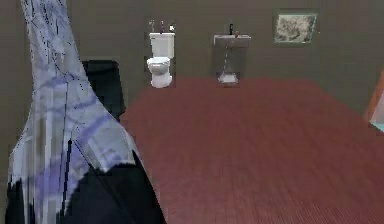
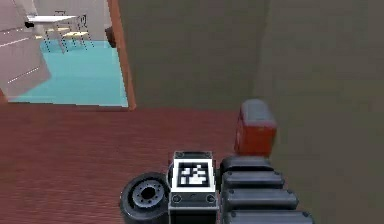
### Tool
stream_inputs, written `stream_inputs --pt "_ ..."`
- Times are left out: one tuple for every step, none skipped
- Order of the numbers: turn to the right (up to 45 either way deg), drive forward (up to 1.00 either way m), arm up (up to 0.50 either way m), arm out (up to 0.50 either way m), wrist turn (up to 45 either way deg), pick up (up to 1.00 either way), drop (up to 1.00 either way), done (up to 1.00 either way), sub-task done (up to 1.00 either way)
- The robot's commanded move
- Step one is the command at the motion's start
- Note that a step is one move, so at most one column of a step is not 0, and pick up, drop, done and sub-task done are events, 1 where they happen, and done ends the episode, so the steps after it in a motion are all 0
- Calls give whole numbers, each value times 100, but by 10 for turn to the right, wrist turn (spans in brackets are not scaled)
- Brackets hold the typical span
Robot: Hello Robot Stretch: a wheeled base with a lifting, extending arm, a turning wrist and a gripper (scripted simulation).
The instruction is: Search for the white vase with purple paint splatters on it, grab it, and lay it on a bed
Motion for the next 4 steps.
stream_inputs --pt "-450 0 0 0 0 0 0 0 0" --pt "-420 0 0 0 0 0 0 0 0" --pt "0 25 0 0 0 0 0 0 0" --pt "-450 0 0 0 0 0 0 0 0"
